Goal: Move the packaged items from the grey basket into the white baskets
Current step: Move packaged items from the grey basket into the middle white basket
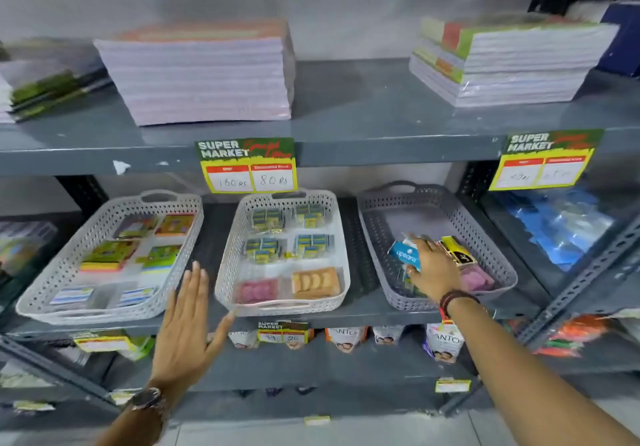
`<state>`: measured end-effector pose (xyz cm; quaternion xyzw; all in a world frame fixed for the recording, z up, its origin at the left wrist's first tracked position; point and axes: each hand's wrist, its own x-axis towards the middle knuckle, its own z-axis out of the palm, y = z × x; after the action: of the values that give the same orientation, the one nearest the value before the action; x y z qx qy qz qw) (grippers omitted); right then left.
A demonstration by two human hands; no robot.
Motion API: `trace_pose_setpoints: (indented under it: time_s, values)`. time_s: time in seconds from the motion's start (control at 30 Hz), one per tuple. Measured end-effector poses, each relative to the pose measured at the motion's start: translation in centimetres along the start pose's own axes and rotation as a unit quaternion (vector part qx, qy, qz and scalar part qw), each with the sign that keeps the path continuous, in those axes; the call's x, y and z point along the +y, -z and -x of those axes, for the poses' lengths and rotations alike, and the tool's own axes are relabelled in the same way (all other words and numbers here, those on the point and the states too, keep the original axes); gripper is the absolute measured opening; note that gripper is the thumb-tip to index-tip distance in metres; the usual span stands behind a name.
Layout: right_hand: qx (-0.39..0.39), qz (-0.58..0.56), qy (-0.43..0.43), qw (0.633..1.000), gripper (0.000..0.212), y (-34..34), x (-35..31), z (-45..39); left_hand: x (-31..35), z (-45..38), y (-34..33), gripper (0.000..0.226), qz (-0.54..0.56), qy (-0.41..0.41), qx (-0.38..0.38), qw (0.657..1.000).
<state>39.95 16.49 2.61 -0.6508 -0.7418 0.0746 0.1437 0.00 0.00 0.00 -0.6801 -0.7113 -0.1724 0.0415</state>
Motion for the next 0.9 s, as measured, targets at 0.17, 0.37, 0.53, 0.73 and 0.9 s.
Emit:
trace_pose_setpoints:
  time_s: [0.17,0.37,0.53,0.73,0.9]
  values:
    - [-0.073,-0.018,-0.072,0.995,0.062,-2.0,0.8,-3.4,-3.0,0.7,-2.1,0.088,-0.009,0.01,-0.045,0.999]
    - [-0.079,0.051,-0.074,0.993,0.063,-3.3,1.0,-5.0,-5.1,0.0,-4.9,0.088,-0.007,-0.017,-0.085,0.996]
    - [-0.071,0.091,-0.075,0.991,0.065,-3.7,0.0,-4.9,-6.3,-0.8,-6.6,0.093,0.005,-0.021,-0.118,0.993]
    - [-0.064,0.111,-0.08,0.988,0.029,-2.5,-1.0,-4.3,-6.7,-0.7,-7.4,0.093,0.009,-0.017,-0.131,0.991]
    - [-0.023,0.044,-0.121,0.991,0.01,-0.3,-0.6,-4.4,-6.8,-0.6,-7.5,0.097,0.01,-0.026,-0.128,0.991]
